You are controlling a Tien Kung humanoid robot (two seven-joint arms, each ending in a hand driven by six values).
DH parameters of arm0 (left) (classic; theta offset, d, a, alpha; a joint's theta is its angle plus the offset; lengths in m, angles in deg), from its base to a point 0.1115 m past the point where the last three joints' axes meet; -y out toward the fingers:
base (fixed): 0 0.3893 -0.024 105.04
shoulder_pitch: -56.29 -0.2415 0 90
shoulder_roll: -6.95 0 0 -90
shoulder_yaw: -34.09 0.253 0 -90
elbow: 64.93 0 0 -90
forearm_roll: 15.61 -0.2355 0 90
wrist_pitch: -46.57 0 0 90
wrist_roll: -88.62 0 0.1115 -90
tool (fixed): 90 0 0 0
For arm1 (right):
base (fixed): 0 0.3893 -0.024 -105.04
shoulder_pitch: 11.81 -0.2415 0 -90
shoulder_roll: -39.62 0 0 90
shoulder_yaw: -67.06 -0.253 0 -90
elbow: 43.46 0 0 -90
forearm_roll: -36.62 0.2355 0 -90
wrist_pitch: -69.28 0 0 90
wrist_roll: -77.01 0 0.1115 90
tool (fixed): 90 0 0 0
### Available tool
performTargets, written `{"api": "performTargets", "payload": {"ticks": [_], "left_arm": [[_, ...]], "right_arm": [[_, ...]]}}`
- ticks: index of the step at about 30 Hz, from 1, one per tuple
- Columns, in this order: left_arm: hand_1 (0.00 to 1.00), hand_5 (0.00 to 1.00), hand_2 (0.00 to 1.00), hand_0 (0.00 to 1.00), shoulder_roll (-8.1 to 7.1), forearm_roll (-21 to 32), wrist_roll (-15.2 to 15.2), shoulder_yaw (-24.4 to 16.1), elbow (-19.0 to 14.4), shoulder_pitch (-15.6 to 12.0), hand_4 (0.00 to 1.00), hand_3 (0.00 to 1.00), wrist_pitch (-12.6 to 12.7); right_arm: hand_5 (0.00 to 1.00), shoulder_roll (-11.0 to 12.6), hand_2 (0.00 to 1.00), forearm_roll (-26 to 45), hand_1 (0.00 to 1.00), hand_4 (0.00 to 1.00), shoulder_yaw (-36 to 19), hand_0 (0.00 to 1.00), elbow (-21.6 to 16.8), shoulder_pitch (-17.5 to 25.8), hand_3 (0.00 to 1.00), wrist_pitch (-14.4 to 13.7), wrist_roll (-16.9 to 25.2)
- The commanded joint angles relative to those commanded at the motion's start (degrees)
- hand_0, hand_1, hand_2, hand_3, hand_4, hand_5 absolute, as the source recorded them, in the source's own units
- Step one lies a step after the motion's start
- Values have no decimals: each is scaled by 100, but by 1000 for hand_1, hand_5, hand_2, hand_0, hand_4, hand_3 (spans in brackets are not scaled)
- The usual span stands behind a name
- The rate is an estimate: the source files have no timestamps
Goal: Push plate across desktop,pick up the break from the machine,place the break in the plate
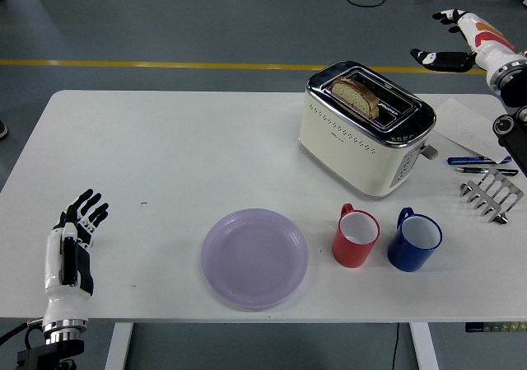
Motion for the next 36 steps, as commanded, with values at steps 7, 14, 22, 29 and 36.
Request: {"api": "performTargets", "payload": {"ticks": [7, 14, 22, 29, 36], "left_arm": [[732, 997, 789, 739, -48, 82, 32, 105, 28, 92, 445, 780, 33], [728, 993, 783, 738, -125, 103, 41, 215, 50, 162, 447, 777, 44], [723, 993, 780, 737, -163, 121, 43, 333, 99, 276, 447, 779, 28], [721, 994, 780, 737, -202, 146, 68, 423, 138, 310, 447, 778, 50], [719, 993, 779, 736, -208, 164, 79, 437, 170, 341, 448, 778, 60]], "right_arm": [[468, -534, 772, -114, 795, 819, 536, 848, 350, -541, 848, 409, -114], [476, -885, 700, -255, 726, 833, 1009, 786, 1021, -759, 805, 411, -192], [466, -1238, 595, -309, 628, 824, 1207, 707, 1761, -910, 781, 231, -325], [468, -1326, 585, -168, 614, 821, 1119, 688, 1748, -897, 778, 211, -367], [470, -1355, 585, 20, 608, 817, 1199, 686, 1716, -874, 774, 271, -386]]}}
